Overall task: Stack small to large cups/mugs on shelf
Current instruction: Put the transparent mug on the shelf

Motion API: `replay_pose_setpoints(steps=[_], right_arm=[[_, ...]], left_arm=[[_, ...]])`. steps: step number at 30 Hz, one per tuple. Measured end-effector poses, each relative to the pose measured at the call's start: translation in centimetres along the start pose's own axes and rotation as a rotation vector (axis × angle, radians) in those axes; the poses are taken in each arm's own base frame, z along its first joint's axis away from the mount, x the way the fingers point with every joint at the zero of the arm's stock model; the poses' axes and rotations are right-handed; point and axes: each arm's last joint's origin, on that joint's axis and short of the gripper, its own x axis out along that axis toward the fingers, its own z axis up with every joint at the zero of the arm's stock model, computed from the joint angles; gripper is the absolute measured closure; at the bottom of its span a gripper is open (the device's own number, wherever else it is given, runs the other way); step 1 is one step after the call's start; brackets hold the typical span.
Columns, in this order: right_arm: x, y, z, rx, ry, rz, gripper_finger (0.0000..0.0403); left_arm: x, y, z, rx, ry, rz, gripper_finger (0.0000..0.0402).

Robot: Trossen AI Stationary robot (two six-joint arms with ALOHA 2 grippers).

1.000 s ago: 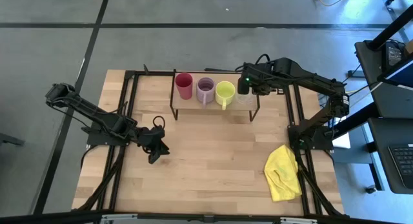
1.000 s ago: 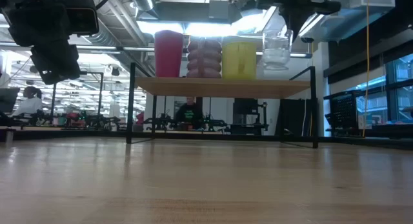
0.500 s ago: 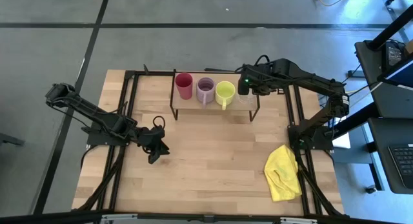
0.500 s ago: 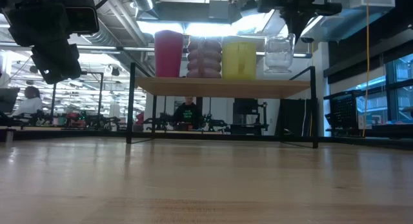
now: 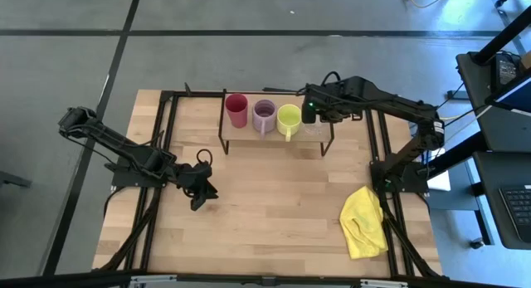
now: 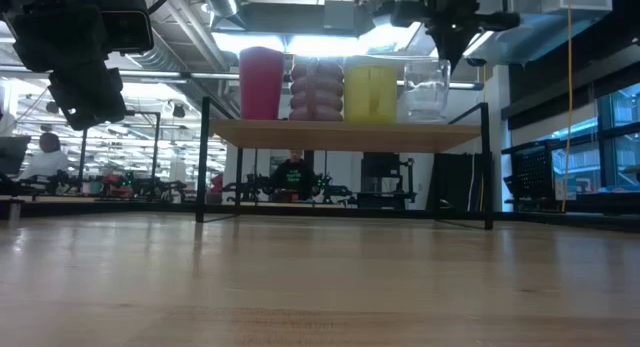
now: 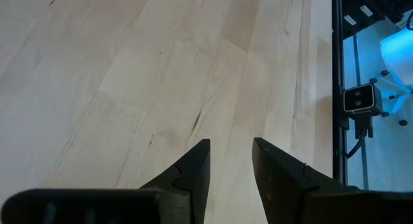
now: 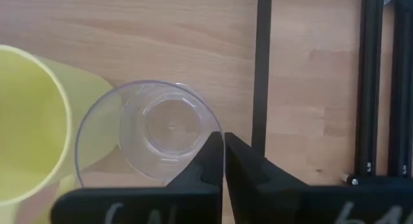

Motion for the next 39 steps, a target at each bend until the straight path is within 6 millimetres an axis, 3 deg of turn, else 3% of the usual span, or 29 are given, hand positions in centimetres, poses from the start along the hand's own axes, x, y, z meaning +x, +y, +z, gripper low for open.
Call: replay_pose_setpoints(steps=[39], right_arm=[[0.34, 0.12, 0.16, -0.005, 0.014, -0.008, 0.0357]], left_arm=[[0.01, 0.0, -0.02, 0.001, 0.003, -0.002, 0.0292]])
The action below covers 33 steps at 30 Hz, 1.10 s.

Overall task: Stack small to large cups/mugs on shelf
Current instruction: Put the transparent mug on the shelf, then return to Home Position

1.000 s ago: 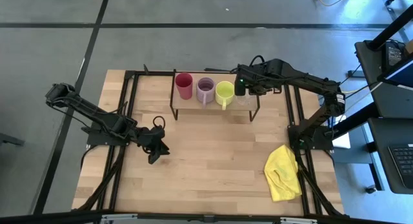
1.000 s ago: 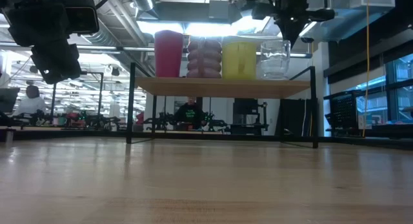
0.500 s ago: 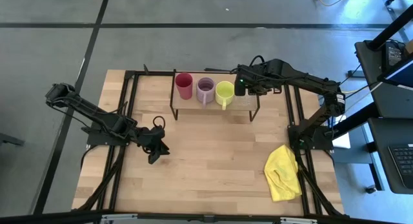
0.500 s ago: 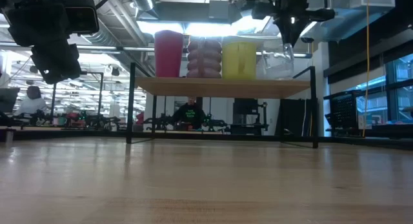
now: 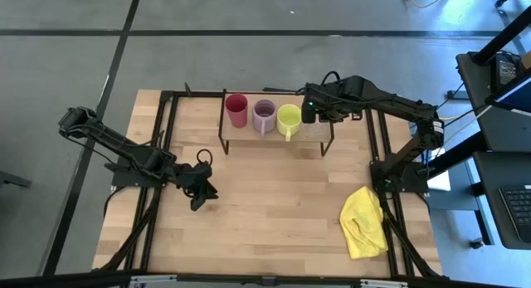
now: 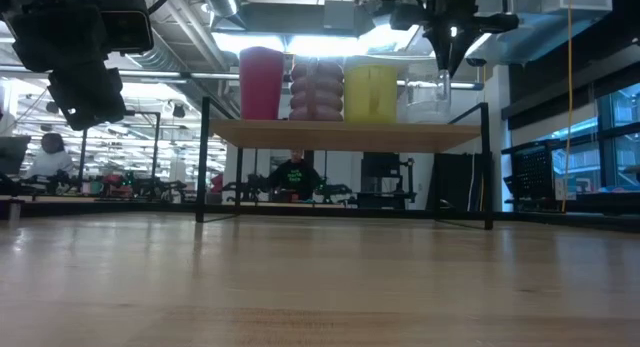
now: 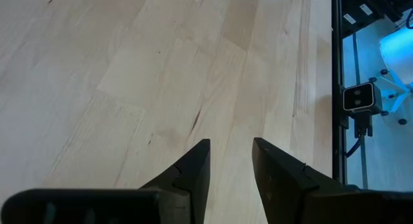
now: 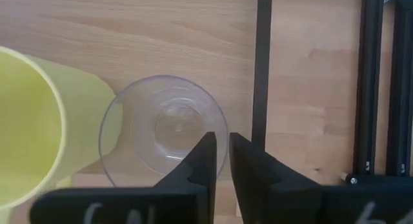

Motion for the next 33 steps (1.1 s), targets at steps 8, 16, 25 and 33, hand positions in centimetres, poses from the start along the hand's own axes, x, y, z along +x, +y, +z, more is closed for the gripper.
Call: replay_pose_setpoints(steps=[8, 16, 25, 33], right_arm=[[-3.8, -0.3, 0.6, -0.031, -0.124, 0.148, 0.0357], [-15.9, 0.5, 0.8, -0.233, -0.318, 0.87, 0.0357], [-27.3, -5.1, -2.8, -0.886, -0.694, 1.771, 0.0357], [-24.5, -4.8, -7.6, -1.103, -0.414, 1.604, 0.0356]], left_arm=[[0.0, 0.0, 0.0, 0.001, -0.001, -0.002, 0.0292], [-0.7, -0.8, 0.8, -0.035, 0.006, -0.092, 0.0292], [-8.1, -5.4, 7.9, 0.006, -0.183, -0.376, 0.0292], [-18.5, -8.2, 11.7, 0.313, -0.673, -0.353, 0.0292]])
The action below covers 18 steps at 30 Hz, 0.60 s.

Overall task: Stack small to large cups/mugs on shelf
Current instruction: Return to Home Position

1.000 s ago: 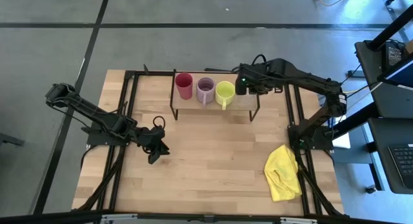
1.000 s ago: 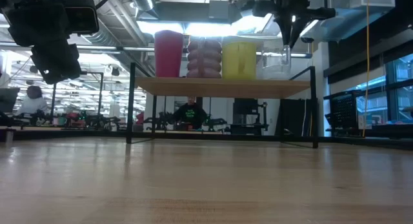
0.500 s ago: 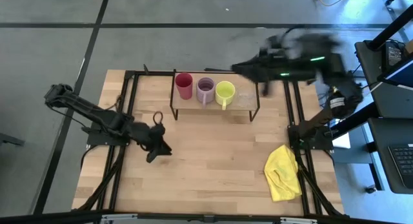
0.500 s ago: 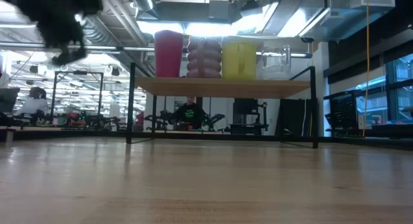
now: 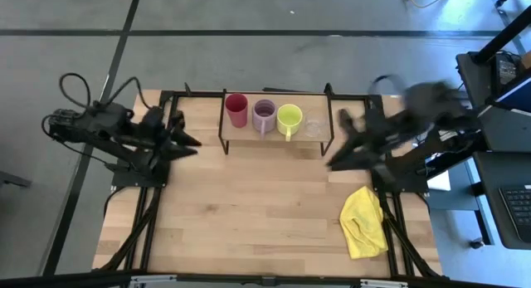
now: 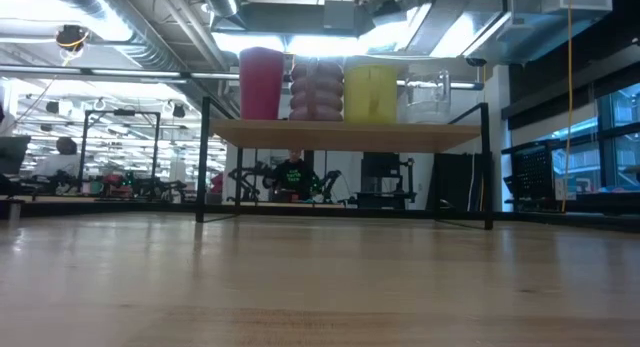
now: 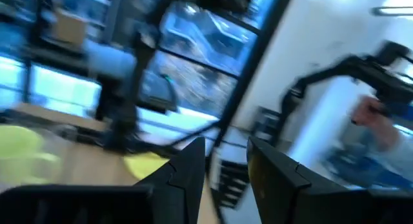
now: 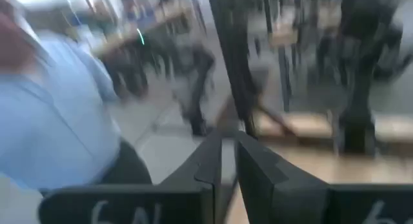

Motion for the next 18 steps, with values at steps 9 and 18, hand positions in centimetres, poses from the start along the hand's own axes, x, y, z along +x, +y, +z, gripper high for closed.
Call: replay_pose_setpoints(steps=[9, 18], right_arm=[[-1.4, -1.2, -7.7, -0.041, -0.051, 0.039, 0.0356], [-10.1, -2.9, -18.6, -0.01, -0.376, 0.059, 0.0356]], left_arm=[[-0.9, 2.4, -5.5, -0.036, -0.131, 0.086, 0.0292], [-8.2, 4.2, -7.3, 0.117, -0.336, 0.087, 0.0292]])
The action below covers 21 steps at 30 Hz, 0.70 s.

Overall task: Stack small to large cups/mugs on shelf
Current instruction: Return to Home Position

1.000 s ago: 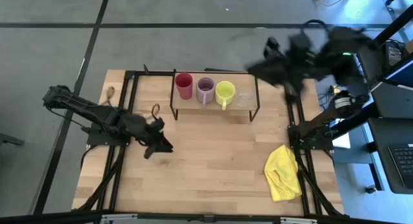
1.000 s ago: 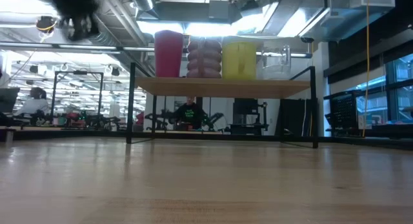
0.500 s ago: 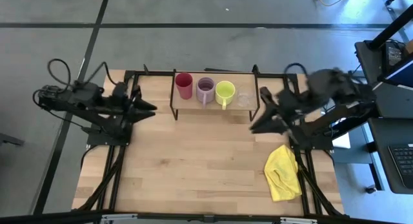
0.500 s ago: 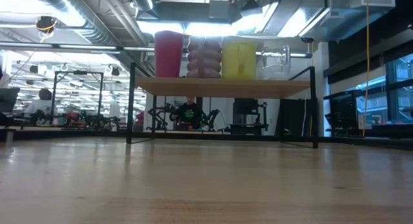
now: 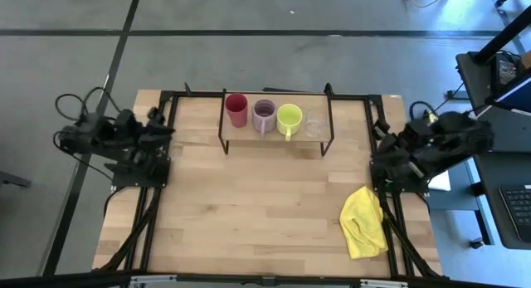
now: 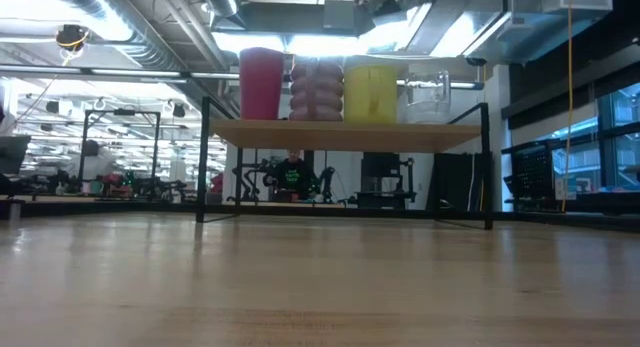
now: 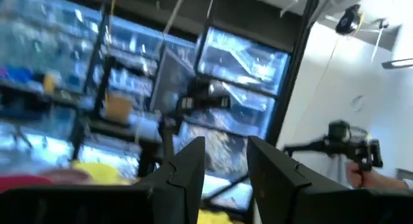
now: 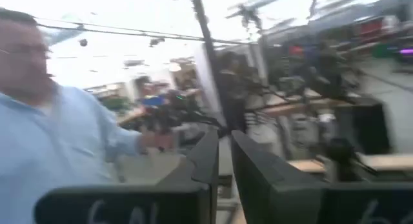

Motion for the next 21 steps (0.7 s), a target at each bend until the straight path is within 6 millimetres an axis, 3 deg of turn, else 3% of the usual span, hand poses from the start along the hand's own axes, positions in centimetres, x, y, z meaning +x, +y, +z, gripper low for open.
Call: replay_pose_setpoints(steps=[6, 8, 13, 21], right_arm=[[-3.9, -1.4, -4.7, -0.132, -0.098, -0.13, 0.0356], [-4.3, -2.0, -6.7, -0.218, -0.081, -0.153, 0.0357], [-4.8, -2.7, -9.2, -0.416, -0.188, -0.136, 0.0357], [-4.7, -4.6, -15.2, -0.531, -0.302, -0.141, 0.0357]], left_arm=[[-3.0, 1.2, -1.2, 0.049, -0.059, 0.045, 0.0292], [-2.5, 1.4, -2.3, 0.035, -0.029, 0.056, 0.0292], [-1.5, 2.3, -6.5, 0.001, 0.018, 0.113, 0.0292], [-0.8, 3.5, -11.9, -0.039, -0.065, 0.12, 0.0292]])
